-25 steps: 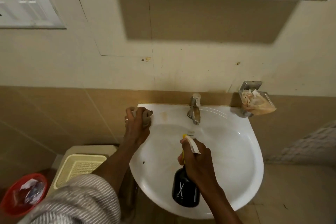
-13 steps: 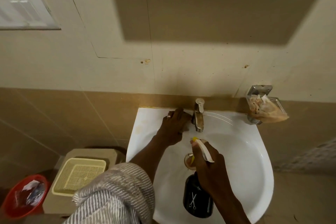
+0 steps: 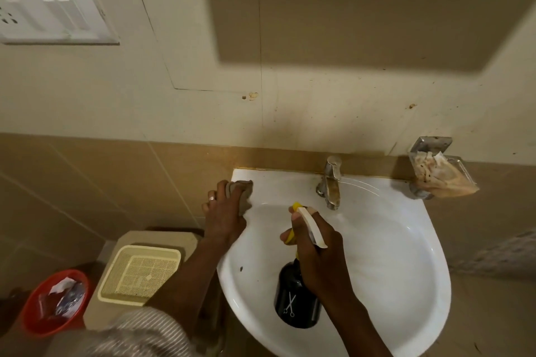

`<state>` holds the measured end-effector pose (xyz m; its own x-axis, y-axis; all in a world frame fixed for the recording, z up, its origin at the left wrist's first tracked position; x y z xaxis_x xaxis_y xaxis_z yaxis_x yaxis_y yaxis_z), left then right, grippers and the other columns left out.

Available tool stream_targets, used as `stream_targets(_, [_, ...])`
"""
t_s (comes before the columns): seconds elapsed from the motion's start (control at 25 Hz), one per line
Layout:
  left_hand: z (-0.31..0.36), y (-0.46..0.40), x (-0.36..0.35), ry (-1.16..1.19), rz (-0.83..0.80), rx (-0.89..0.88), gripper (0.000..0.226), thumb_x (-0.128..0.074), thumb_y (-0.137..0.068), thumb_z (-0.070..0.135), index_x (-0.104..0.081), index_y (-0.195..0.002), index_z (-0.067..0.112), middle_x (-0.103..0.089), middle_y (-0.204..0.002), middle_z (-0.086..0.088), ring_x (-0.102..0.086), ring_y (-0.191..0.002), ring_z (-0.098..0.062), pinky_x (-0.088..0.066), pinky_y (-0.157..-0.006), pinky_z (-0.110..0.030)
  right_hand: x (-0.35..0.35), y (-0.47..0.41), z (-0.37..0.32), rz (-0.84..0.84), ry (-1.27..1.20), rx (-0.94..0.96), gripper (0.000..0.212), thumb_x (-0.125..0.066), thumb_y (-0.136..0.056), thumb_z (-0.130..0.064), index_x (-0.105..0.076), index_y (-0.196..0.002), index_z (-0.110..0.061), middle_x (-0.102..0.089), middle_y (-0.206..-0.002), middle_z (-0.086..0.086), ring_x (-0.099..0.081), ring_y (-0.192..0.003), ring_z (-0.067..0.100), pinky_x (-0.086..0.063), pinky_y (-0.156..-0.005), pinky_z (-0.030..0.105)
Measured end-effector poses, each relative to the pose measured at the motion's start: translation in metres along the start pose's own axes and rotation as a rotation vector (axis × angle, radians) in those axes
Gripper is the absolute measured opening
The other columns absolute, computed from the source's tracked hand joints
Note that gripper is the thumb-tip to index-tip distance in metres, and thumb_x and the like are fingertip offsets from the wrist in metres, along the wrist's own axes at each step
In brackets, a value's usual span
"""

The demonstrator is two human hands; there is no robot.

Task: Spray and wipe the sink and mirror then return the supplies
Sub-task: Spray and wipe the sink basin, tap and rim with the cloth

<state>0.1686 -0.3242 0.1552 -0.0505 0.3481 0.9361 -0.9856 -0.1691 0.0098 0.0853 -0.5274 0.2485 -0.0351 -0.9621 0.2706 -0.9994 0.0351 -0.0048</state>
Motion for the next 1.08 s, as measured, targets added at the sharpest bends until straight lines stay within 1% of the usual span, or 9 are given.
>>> stream_targets(0.16, [-0.005,0.031,0.006,0.031,-0.037,0.031,0.076,-0.066,-0.075,0.009,-0.038,-0.14,0.036,-0.031,-0.138,-0.006,-0.04,-0.119,-0.035,-0.047,-0.094,-0.052,-0.009,0.001,-0.005,0.0,-0.052,0.025,0.02,-0.05,-0.106,-0.028,-0.058,-0.101,-0.045,-0.076,-0.079,-0.005,-0.072,-0.084,0.002,-0.052,-0.07,0.007])
stream_targets(0.32, [-0.008,0.07,0.005,-0.128,-0.108,-0.058,0.082,-0.07,-0.067,0.016,-0.038,-0.14,0.039,-0.03,-0.139,-0.003,-0.041,-0.115,-0.033,-0.053,-0.084,-0.047,-0.01,0.003,0.0,0.037,-0.056,0.022,0.018,-0.049,-0.106,-0.032,-0.061,-0.098,-0.043,-0.077,-0.079,-0.003,-0.073,-0.083,0.003,-0.054,-0.071,0.012])
stream_targets(0.44, [-0.014,0.097,0.006,-0.125,-0.166,-0.066,0.074,-0.07,-0.066,0.023,-0.045,-0.133,0.04,-0.027,-0.14,0.001,-0.038,-0.116,-0.034,-0.055,-0.08,-0.04,-0.008,0.007,0.007,0.057,-0.03,0.023,0.018,-0.049,-0.107,-0.029,-0.066,-0.108,-0.033,-0.079,-0.081,-0.002,-0.073,-0.082,0.005,-0.056,-0.075,0.024])
stream_targets(0.52, [-0.013,0.115,0.008,-0.074,-0.225,-0.061,0.069,-0.068,-0.065,0.024,-0.049,-0.129,0.039,-0.027,-0.14,0.002,-0.037,-0.117,-0.036,-0.055,-0.08,-0.039,-0.003,0.01,0.009,0.066,-0.034,0.019,0.022,-0.049,-0.107,-0.029,-0.069,-0.116,-0.024,-0.079,-0.082,-0.001,-0.073,-0.08,0.005,-0.056,-0.073,0.024])
stream_targets(0.6, [-0.007,0.139,0.008,-0.014,-0.268,-0.054,0.061,-0.068,-0.066,0.024,-0.053,-0.124,0.037,-0.028,-0.138,0.004,-0.037,-0.119,-0.034,-0.053,-0.085,-0.038,0.003,0.014,0.008,0.069,-0.051,0.02,0.029,-0.05,-0.107,-0.032,-0.071,-0.12,-0.017,-0.08,-0.083,-0.001,-0.073,-0.082,0.004,-0.054,-0.073,0.021])
stream_targets(0.76, [0.026,0.184,0.014,0.09,-0.287,-0.047,0.044,-0.068,-0.081,0.025,-0.057,-0.121,0.039,-0.033,-0.127,0.014,-0.035,-0.127,-0.023,-0.04,-0.109,-0.036,0.012,0.016,0.007,0.093,-0.074,0.034,0.025,-0.05,-0.107,-0.028,-0.071,-0.117,-0.019,-0.079,-0.078,-0.004,-0.075,-0.083,0.004,-0.056,-0.075,0.023])
stream_targets(0.88, [0.056,0.205,0.007,0.077,-0.392,-0.011,0.041,-0.067,-0.088,0.025,-0.056,-0.127,0.036,-0.04,-0.136,0.015,-0.032,-0.136,-0.016,-0.024,-0.122,-0.042,0.021,0.015,0.008,0.118,-0.081,0.021,0.024,-0.05,-0.107,-0.031,-0.072,-0.114,-0.025,-0.079,-0.076,-0.005,-0.075,-0.081,0.005,-0.059,-0.075,0.022])
stream_targets(1.0, [0.078,0.224,0.009,0.307,-0.513,-0.063,0.033,-0.067,-0.088,0.026,-0.057,-0.119,0.029,-0.051,-0.125,0.01,-0.049,-0.117,-0.012,-0.04,-0.109,-0.037,0.035,0.016,0.007,0.154,-0.104,0.029,0.021,-0.049,-0.105,-0.037,-0.069,-0.105,-0.036,-0.079,-0.076,-0.006,-0.076,-0.083,0.008,-0.06,-0.072,0.018])
stream_targets(1.08, [0.09,0.211,0.02,0.509,-0.642,0.1,0.027,-0.072,-0.083,0.024,-0.061,-0.107,0.03,-0.06,-0.109,0.01,-0.057,-0.096,-0.007,-0.053,-0.091,-0.028,0.049,0.015,0.005,0.192,-0.116,0.049,0.03,-0.05,-0.105,-0.044,-0.073,-0.107,-0.024,-0.08,-0.081,-0.008,-0.076,-0.086,0.007,-0.058,-0.071,0.015])
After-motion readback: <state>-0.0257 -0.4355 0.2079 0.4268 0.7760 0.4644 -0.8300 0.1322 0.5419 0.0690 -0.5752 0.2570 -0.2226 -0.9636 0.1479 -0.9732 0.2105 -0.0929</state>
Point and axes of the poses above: each hand's wrist, its own y-axis away from the middle knuckle, its own x-axis out of the back of the hand, z = x × y, the point moved 2 cm from there along -y, towards the middle knuckle
